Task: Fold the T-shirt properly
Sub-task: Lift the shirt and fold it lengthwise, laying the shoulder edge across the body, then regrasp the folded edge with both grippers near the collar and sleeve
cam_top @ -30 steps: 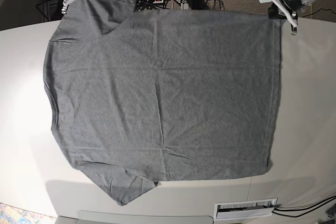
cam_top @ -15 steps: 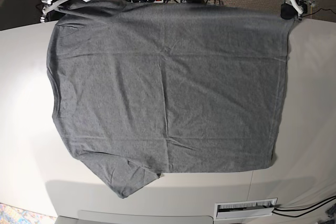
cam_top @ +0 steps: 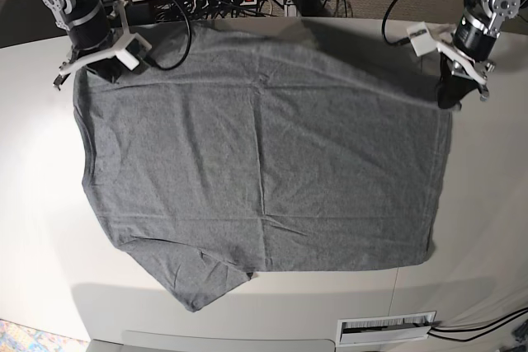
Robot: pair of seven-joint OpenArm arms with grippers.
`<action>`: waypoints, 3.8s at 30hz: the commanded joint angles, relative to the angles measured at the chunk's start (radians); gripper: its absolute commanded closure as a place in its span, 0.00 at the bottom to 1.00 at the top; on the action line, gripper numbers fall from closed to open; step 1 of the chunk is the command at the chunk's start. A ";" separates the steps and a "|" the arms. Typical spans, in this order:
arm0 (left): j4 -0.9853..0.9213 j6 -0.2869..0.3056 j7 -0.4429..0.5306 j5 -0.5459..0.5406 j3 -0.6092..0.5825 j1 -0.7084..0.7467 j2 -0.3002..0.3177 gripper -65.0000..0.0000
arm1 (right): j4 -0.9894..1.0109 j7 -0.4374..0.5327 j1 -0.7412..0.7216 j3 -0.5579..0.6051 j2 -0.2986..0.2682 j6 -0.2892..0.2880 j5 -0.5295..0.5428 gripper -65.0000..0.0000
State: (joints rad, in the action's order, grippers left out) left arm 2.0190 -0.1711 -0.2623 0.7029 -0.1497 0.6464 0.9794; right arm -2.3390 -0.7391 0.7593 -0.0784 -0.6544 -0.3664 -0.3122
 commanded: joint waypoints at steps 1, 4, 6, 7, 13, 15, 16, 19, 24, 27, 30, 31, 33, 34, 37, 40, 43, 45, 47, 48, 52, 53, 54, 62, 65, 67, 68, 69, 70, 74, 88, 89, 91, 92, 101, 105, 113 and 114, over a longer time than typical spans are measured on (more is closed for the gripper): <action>0.008 -0.024 -0.002 -0.017 0.009 -0.034 0.010 1.00 | -0.017 0.019 -0.014 -0.008 0.000 0.011 -0.010 1.00; 0.007 -0.023 0.006 -0.109 0.009 -0.118 -0.008 1.00 | -0.017 0.042 -0.066 -0.008 0.027 0.012 -0.009 1.00; 0.003 -0.023 0.017 -0.151 0.009 -0.161 -0.007 1.00 | -0.017 0.045 -0.101 -0.008 0.037 0.012 0.003 1.00; -0.003 -0.023 0.019 -0.158 0.009 -0.180 -0.007 1.00 | -0.017 0.050 -0.119 -0.008 0.043 0.012 0.007 1.00; -0.122 -0.023 0.068 -0.205 0.009 -0.273 -0.008 1.00 | 0.070 0.071 -0.228 -0.008 0.048 0.012 0.009 1.00; -0.173 -0.023 0.098 -0.231 0.009 -0.296 -0.014 1.00 | 0.100 0.083 -0.262 -0.008 0.048 0.013 0.019 1.00; -0.197 -0.023 0.115 -0.241 0.009 -0.305 -0.018 1.00 | 0.116 0.089 -0.280 -0.008 0.048 0.013 0.038 1.00; -0.264 -0.018 0.167 -0.266 0.009 -0.328 -0.042 1.00 | 0.171 0.099 -0.335 -0.008 0.048 0.012 0.084 1.00; -0.321 -0.015 0.227 -0.282 0.009 -0.336 -0.079 1.00 | 0.257 0.117 -0.420 -0.008 0.048 0.013 0.088 1.00; -0.321 -0.015 0.231 -0.285 0.009 -0.336 -0.090 1.00 | 0.305 0.128 -0.475 -0.008 0.048 0.013 0.088 1.00; -0.321 -0.015 0.242 -0.299 0.009 -0.337 -0.090 1.00 | 0.344 0.137 -0.528 -0.008 0.048 0.013 0.089 1.00; -0.321 -0.014 0.246 -0.309 0.009 -0.337 -0.090 1.00 | 0.356 0.143 -0.545 -0.008 0.048 0.013 0.089 1.00; -0.321 -0.014 0.249 -0.327 0.009 -0.338 -0.090 1.00 | 0.378 0.146 -0.579 -0.008 0.048 0.012 0.114 1.00; -0.321 -0.014 0.249 -0.334 0.009 -0.340 -0.091 1.00 | 0.389 0.148 -0.599 -0.008 0.048 0.012 0.126 1.00; -0.321 -0.013 0.254 -0.357 0.009 -0.351 -0.093 1.00 | 0.424 0.153 -0.652 -0.008 0.048 0.012 0.154 1.00; -0.321 -0.012 0.257 -0.379 0.009 -0.371 -0.111 1.00 | 0.463 0.158 -0.700 -0.006 0.048 0.012 0.182 1.00; -0.321 -0.011 0.256 -0.417 0.009 -0.398 -0.143 1.00 | 0.503 0.165 -0.736 -0.006 0.048 0.012 0.226 1.00; -0.322 -0.011 0.256 -0.438 0.009 -0.413 -0.162 1.00 | 0.522 0.166 -0.750 -0.006 0.056 0.011 0.238 1.00; -0.325 -0.006 0.256 -0.449 0.008 -0.427 -0.177 1.00 | 0.535 0.166 -0.754 -0.004 0.066 0.011 0.241 1.00; -0.332 0.004 0.256 -0.464 0.009 -0.436 -0.184 1.00 | 0.537 0.164 -0.754 0.000 0.068 0.011 0.242 1.00; -0.377 0.105 0.252 -0.498 0.008 -0.477 -0.187 0.98 | 0.542 0.145 -0.754 0.009 0.079 0.011 0.241 1.00; -0.389 0.122 0.243 -0.498 0.009 -0.485 -0.187 0.88 | 0.542 0.145 -0.754 0.009 0.079 0.011 0.241 1.00; -0.399 0.137 0.232 -0.498 0.008 -0.494 -0.187 0.78 | 0.542 0.145 -0.754 0.009 0.079 0.011 0.240 0.93; -0.417 0.330 0.227 -0.554 0.009 -0.494 -0.186 0.70 | 0.541 0.082 -0.754 0.009 0.079 0.011 0.200 0.65; -0.414 0.435 0.231 -0.627 0.008 -0.494 -0.187 0.71 | 0.537 -0.049 -0.754 0.012 0.079 0.011 0.260 0.65; -0.411 0.517 0.232 -0.664 0.008 -0.494 -0.187 0.74 | 0.533 -0.177 -0.753 0.014 0.079 -0.018 0.378 0.65; -0.411 0.552 0.239 -0.674 0.008 -0.494 -0.187 0.77 | 0.533 -0.238 -0.753 0.014 0.079 -0.049 0.454 0.65; -0.411 0.574 0.248 -0.679 0.008 -0.494 -0.187 0.81 | 0.533 -0.292 -0.753 0.014 0.079 -0.069 0.528 0.65; -0.411 0.587 0.255 -0.682 0.008 -0.494 -0.187 0.85 | 0.533 -0.339 -0.751 0.014 0.079 -0.080 0.600 0.65; -0.411 0.638 0.253 -0.684 0.008 -0.492 -0.187 1.00 | 0.533 -0.406 -0.710 0.014 0.079 -0.094 0.732 0.65; -0.412 0.667 0.234 -0.726 0.008 -0.483 -0.252 1.00 | 0.533 -0.422 -0.560 0.014 0.078 -0.097 0.696 0.65; -0.412 0.668 0.234 -0.725 0.008 -0.483 -0.257 1.00 | 0.533 -0.422 -0.560 0.013 0.078 -0.097 0.687 0.65; -0.412 0.669 0.234 -0.725 0.008 -0.483 -0.264 1.00 | 0.533 -0.419 -0.560 0.013 0.078 -0.097 0.685 0.65; -0.412 0.669 0.234 -0.726 0.008 -0.483 -0.265 1.00 | 0.533 -0.417 -0.560 0.013 0.078 -0.097 0.685 0.65; -0.412 0.669 0.234 -0.725 0.008 -0.483 -0.265 1.00 | 0.533 -0.339 -0.560 0.013 0.078 -0.093 0.536 0.65; -0.412 0.670 0.234 -0.725 0.008 -0.483 -0.265 1.00 | 0.533 -0.329 -0.560 0.013 0.078 -0.093 0.536 0.68; -0.412 0.670 0.233 -0.725 0.008 -0.482 -0.265 1.00 | 0.533 -0.199 -0.567 0.011 0.078 -0.093 0.535 1.00; -0.412 0.669 0.234 -0.723 0.008 -0.480 -0.264 1.00 | 0.533 -0.195 -0.576 0.011 0.078 -0.093 0.534 1.00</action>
State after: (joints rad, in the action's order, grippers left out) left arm 1.5925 0.5056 -0.0509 -0.0120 -0.1513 0.1741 0.6956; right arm -1.7924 -0.9543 0.1989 -0.0578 -0.5591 -0.4660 0.2287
